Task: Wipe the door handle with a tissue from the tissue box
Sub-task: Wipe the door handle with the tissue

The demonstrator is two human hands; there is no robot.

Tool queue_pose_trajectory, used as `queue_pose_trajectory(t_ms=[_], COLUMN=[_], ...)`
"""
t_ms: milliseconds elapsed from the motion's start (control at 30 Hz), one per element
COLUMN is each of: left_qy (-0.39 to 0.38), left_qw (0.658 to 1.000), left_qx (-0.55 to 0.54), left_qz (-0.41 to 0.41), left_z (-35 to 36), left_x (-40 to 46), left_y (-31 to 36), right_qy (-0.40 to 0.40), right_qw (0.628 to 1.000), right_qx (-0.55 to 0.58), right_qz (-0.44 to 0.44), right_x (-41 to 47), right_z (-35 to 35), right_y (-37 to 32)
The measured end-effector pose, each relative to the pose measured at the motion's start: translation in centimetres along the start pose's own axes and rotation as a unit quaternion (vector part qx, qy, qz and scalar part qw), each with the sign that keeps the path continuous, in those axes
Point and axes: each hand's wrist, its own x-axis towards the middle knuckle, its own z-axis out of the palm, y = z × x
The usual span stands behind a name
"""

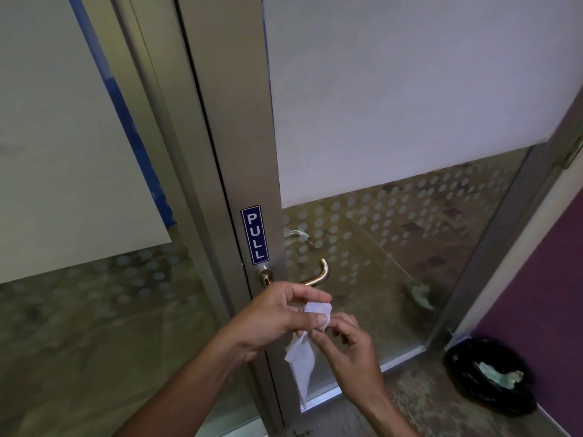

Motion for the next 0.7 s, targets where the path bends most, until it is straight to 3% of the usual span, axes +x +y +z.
queue_pose_trajectory(t_ms=[133,300,400,567,700], left_qy=[-0.003,0.046,0.097,0.273,0.328], left_qw=[0.999,0.974,0.947,0.891,0.811], left_qx=[0.054,0.221,0.305,0.361,0.475], left_qz=[0.005,0.005,0.000,0.018,0.094], left_z=[-1.3,-3.4,-3.8,-5.4,-6.4], left_x=[0.0,0.4,0.4,-0.2,-0.6], left_y=[-0.4,-1.7,-2.8,-2.8,-2.6], right_qy=[-0.028,-0.058,-0.045,0.011,0.069], right_qw=[0.997,0.961,0.957,0.969,0.981], right_qx=[0.059,0.205,0.174,0.093,0.020], right_qz=[0.034,0.178,0.227,0.230,0.181], right_x=[-0.5,-1.2,-1.2,-0.8,1.5], right_z=[-0.6,-1.5,-1.5,-1.9,-1.8], right_y=[-0.5,-1.1,-1.4,-2.3,-3.9])
